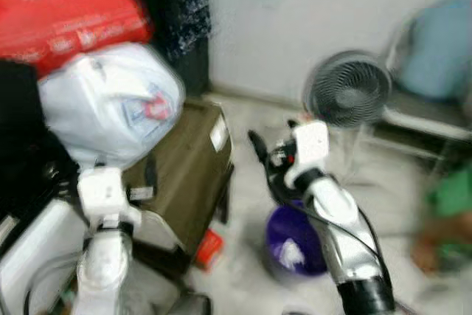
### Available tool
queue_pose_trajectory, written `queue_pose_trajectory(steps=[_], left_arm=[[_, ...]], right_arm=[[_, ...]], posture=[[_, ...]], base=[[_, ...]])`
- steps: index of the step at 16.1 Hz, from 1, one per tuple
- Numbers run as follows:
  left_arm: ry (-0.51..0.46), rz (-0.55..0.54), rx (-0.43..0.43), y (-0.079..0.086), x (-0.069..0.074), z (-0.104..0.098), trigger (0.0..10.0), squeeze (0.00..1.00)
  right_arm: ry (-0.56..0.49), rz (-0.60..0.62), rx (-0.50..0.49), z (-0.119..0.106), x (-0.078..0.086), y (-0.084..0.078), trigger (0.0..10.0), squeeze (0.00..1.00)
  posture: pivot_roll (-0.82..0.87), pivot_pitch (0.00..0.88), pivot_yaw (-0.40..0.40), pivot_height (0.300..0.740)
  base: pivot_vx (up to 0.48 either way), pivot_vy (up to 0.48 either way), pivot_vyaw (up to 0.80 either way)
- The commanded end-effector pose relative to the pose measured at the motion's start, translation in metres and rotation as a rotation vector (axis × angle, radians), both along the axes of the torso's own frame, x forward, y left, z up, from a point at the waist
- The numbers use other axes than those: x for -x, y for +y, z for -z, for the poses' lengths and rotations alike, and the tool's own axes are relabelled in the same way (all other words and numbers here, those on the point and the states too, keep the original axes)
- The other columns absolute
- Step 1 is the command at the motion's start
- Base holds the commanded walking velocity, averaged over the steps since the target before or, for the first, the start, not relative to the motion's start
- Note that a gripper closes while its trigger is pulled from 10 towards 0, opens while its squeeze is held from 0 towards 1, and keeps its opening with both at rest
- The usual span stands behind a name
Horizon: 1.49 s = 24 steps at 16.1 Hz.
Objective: Clean up the room
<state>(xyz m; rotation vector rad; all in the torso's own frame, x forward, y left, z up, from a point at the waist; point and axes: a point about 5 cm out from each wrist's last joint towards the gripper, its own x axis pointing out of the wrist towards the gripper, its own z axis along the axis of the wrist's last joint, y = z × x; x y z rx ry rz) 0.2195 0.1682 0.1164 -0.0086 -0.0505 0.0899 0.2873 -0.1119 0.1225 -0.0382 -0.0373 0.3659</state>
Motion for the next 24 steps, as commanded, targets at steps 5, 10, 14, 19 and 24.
queue_pose_trajectory(steps=[5, 10, 14, 19, 24], left_arm=[[0.009, 0.035, -0.014, -0.003, -0.001, 0.000, 10.0, 0.00], [0.015, 0.040, -0.003, -0.004, 0.001, 0.003, 10.0, 0.00], [0.006, 0.056, -0.012, -0.004, -0.003, 0.000, 10.0, 0.00], [0.009, 0.054, -0.012, -0.004, -0.003, 0.000, 10.0, 0.00], [0.013, 0.056, -0.024, -0.002, -0.006, -0.001, 10.0, 0.00]], right_arm=[[0.003, -0.028, 0.015, 0.000, -0.002, 0.007, 10.0, 0.00], [0.002, -0.025, -0.017, 0.000, -0.004, 0.008, 10.0, 0.00], [0.047, 0.026, -0.021, 0.004, -0.010, 0.002, 10.0, 0.00], [-0.026, 0.094, 0.068, -0.003, -0.015, 0.000, 10.0, 0.00], [0.016, 0.061, 0.036, 0.001, -0.009, 0.005, 10.0, 0.00]], posture=[[-0.09, 0.025, -0.006, 0.740], [-0.07, 0.017, -0.017, 0.740], [-0.08, 0.013, -0.011, 0.740], [-0.07, 0.014, -0.003, 0.740], [-0.07, 0.024, 0.005, 0.740]], base=[[0.000, 0.000, 0.74], [0.000, 0.000, 0.58], [0.000, 0.000, 0.00], [0.000, 0.000, 0.00], [0.000, 0.000, 0.48]])
